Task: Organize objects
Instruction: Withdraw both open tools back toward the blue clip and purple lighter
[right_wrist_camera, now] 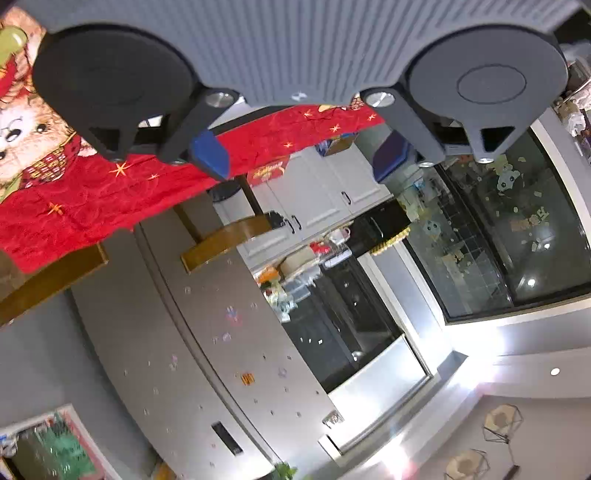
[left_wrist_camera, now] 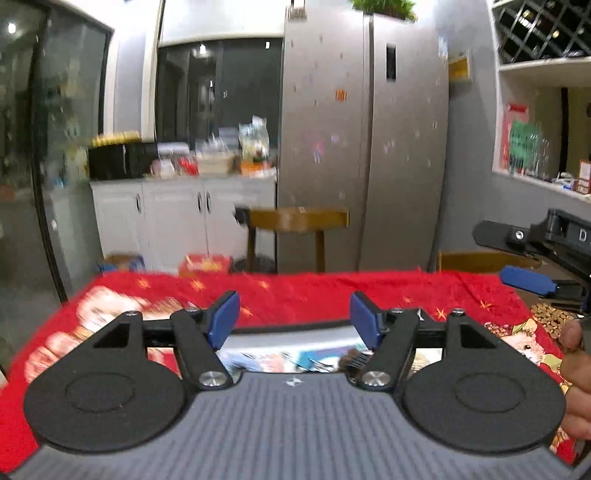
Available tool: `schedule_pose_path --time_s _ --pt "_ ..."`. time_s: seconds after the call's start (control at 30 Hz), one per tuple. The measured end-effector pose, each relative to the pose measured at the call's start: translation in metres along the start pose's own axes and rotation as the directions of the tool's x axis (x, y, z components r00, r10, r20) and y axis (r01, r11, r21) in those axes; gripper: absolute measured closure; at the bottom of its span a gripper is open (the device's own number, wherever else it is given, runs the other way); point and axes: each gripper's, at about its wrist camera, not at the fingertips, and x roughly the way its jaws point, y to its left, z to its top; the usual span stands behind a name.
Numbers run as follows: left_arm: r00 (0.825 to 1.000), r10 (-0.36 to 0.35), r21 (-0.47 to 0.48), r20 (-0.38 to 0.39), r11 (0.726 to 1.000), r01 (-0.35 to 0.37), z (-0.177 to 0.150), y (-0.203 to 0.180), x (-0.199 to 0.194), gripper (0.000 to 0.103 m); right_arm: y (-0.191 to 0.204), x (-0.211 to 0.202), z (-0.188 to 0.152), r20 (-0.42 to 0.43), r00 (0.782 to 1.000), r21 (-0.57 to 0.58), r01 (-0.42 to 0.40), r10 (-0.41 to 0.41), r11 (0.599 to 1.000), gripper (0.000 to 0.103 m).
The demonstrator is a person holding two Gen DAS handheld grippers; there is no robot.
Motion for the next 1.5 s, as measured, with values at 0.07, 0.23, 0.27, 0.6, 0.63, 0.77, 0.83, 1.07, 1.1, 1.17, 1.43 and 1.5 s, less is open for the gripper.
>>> schedule_pose_path --time_s 0.07,0.23,0.27,0.6,0.63,0.77,0.83,1.07,1.1,1.17,1.43,1.5 --pt "0.999 -0.004 0.021 0.035 1.000 0.003 0.003 0.007 -0.026 0.031 0.007 -0.010 -0.001 -0.009 1.000 -0.003 -0.011 0.011 1.000 0.008" --pt "0.993 -0.023 0.038 0.112 0.999 0.019 0.005 0.012 -0.080 0.028 0.027 -0.031 -0.004 -0.018 0.999 -0.071 -0.036 0.035 0.997 0.001" --pt "0.992 -0.029 0.035 0.122 0.999 0.025 0.003 0.011 -0.089 0.027 0.030 -0.037 -0.005 -0.010 0.999 -0.088 -0.036 0.035 0.995 0.000" --pt "0.987 0.013 0.045 0.157 0.999 -0.020 -0.042 -0.002 -0.113 0.027 0.038 -0.057 -0.036 -0.057 0.996 -0.200 -0.077 0.067 0.977 0.000" --pt "0.987 0.035 0.041 0.158 0.998 -0.042 -0.050 -0.004 -0.104 0.027 0.036 -0.058 -0.039 -0.058 0.996 -0.218 -0.082 0.071 0.972 0.000" --pt "0.994 0.047 0.031 0.095 0.998 -0.050 -0.075 0.000 -0.081 0.027 0.030 -0.064 -0.058 -0.055 0.994 -0.282 -0.103 0.091 0.954 0.000" --pt "0.997 0.046 0.001 0.057 0.999 -0.046 -0.088 0.007 -0.068 0.027 0.023 -0.065 -0.070 -0.040 0.994 -0.295 -0.111 0.103 0.949 0.000" --pt "0.994 -0.023 -0.044 -0.110 0.999 0.018 -0.123 0.019 -0.032 0.027 0.005 -0.033 -0.098 -0.226 0.973 -0.343 -0.131 0.053 0.930 0.006" --pt "0.991 -0.032 -0.043 -0.128 0.999 0.026 -0.126 0.018 -0.026 0.027 0.000 -0.028 -0.099 -0.267 0.963 -0.331 -0.136 0.045 0.934 0.007" --pt "0.982 -0.054 -0.044 -0.180 0.998 0.047 -0.134 0.017 -0.016 0.027 -0.008 -0.021 -0.102 -0.322 0.946 -0.310 -0.145 0.040 0.940 0.010" --pt "0.967 -0.024 0.016 -0.255 0.999 0.030 -0.154 0.004 0.006 0.027 -0.033 -0.001 -0.112 -0.473 0.881 -0.260 -0.172 0.030 0.950 0.019" --pt "0.962 -0.024 0.013 -0.273 0.999 0.029 -0.157 0.006 0.011 0.027 -0.032 0.001 -0.117 -0.489 0.872 -0.291 -0.170 0.007 0.941 0.020"
